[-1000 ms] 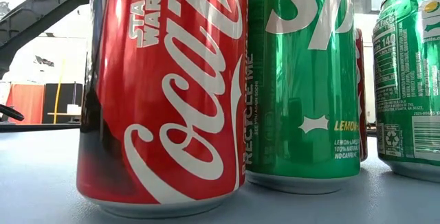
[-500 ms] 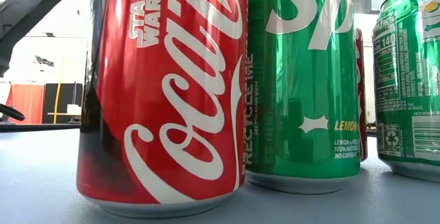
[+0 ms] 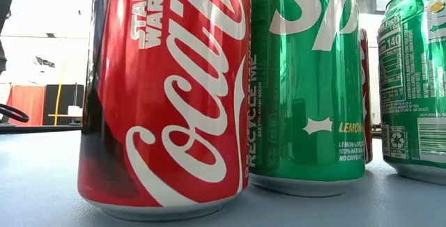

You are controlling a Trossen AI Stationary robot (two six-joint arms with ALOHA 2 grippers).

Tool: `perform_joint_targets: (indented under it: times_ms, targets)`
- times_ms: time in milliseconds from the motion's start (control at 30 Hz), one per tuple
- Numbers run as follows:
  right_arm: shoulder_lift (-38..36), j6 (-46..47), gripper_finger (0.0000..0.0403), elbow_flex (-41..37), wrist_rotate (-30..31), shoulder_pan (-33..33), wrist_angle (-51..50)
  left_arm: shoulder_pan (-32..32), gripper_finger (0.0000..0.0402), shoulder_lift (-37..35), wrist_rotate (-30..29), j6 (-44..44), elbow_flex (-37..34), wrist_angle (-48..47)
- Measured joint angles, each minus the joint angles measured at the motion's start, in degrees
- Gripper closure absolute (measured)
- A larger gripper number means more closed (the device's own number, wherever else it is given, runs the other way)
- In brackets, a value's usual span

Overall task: Place canned beverage on shelf
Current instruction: Put the left green soda can on the shelf

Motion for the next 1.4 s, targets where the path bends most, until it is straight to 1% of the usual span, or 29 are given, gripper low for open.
perform_joint_targets:
  times_ms: [167, 233, 300, 367, 433, 533, 667, 867, 1033, 1167, 1400]
  targets:
    - [1.8, -20.1, 0.0122, -0.4, -10.0, -11.6, 7.7, -4.6, 0.0067, -4.3, -0.7, -3.5, 0.0, -2.7]
    - [2.1, -28.7, 0.0122, -2.0, -13.2, -15.6, 10.6, -6.6, 0.0067, -5.4, -0.8, -4.8, 0.0, -4.1]
    - [1.8, -36.6, 0.0122, -4.6, -18.3, -19.5, 17.0, -8.6, 0.0067, -6.1, -0.8, -5.2, 0.0, -5.7]
    - [1.8, -41.7, 0.0122, -7.2, -22.5, -23.1, 21.4, -10.7, 0.0067, -6.4, -0.8, -5.3, 0.0, -7.6]
    - [2.1, -46.4, 0.0122, -9.2, -24.7, -26.0, 22.8, -12.6, 0.0067, -6.9, -1.3, -5.6, 0.0, -9.4]
    - [3.5, -51.7, 0.0122, -10.9, -27.7, -29.1, 25.8, -15.0, 0.0067, -7.2, -4.3, -6.8, 0.0, -11.1]
    - [7.4, -52.5, 0.0122, -11.8, -29.8, -32.2, 25.4, -17.3, 0.0067, -7.4, -8.1, -7.8, 0.0, -12.5]
    - [11.6, -54.4, 0.0122, -11.7, -29.9, -33.8, 26.0, -19.0, 0.0067, -7.4, -8.6, -8.1, 0.0, -12.5]
    - [13.0, -52.8, 0.0122, -11.6, -29.4, -33.8, 26.4, -19.6, 0.0068, -7.4, -8.6, -9.6, 0.0, -12.6]
    - [13.0, -49.5, 0.0122, -11.6, -29.5, -33.2, 27.1, -20.0, 0.0068, -7.4, -8.6, -10.2, 0.0, -13.6]
    - [12.7, -38.3, 0.0122, -11.5, -29.5, -33.1, 27.3, -20.3, 0.0068, -7.4, -8.6, -11.3, 0.0, -13.9]
